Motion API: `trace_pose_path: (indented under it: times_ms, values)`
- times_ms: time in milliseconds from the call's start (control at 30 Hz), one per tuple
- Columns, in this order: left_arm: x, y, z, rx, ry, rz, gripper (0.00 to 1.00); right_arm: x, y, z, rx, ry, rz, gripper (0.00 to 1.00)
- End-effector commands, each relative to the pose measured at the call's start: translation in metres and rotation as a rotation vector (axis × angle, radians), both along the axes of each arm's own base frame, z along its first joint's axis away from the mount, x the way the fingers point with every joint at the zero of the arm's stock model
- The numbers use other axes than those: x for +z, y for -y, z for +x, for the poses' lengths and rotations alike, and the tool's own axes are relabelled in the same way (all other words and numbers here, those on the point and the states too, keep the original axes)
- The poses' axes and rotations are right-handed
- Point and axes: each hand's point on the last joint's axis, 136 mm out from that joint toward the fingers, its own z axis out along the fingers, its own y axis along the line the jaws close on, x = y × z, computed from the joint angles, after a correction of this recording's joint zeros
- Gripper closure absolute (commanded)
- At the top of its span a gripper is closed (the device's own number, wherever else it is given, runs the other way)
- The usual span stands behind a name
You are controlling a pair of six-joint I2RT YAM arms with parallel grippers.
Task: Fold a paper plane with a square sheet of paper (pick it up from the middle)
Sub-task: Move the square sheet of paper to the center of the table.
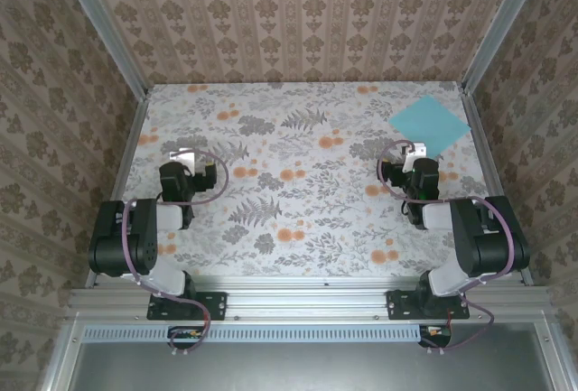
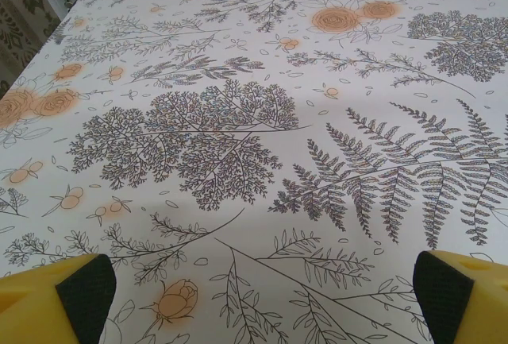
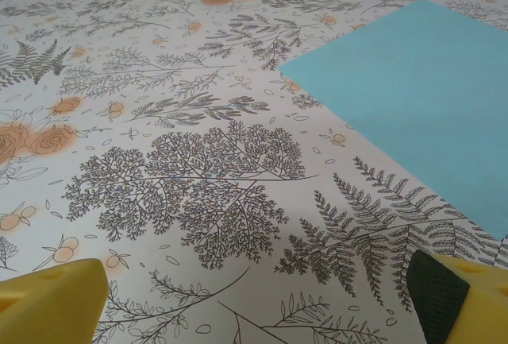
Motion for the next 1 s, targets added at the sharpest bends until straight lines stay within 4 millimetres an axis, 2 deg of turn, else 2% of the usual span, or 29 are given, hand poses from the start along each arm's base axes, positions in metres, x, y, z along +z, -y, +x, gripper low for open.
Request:
trace_pose_path:
  times_ms: [0,800,900,967]
  values:
    - [0.017,0.002,0.007,-0.021,0.058,0.013,0.0,0.014,0.002,0.007,-0.001,0.045,-0.007,0.0]
    - [0.017,0.002,0.007,-0.026,0.057,0.005,0.0,0.014,0.001,0.006,0.005,0.051,0.003,0.0]
    - [0.021,0.001,0.006,-0.019,0.065,0.006,0.0,0.018,0.003,0.005,-0.001,0.063,0.008,0.0]
    - [0.032,0.002,0.005,-0.02,0.067,0.011,0.0,0.027,0.004,0.003,-0.009,0.066,0.006,0.0]
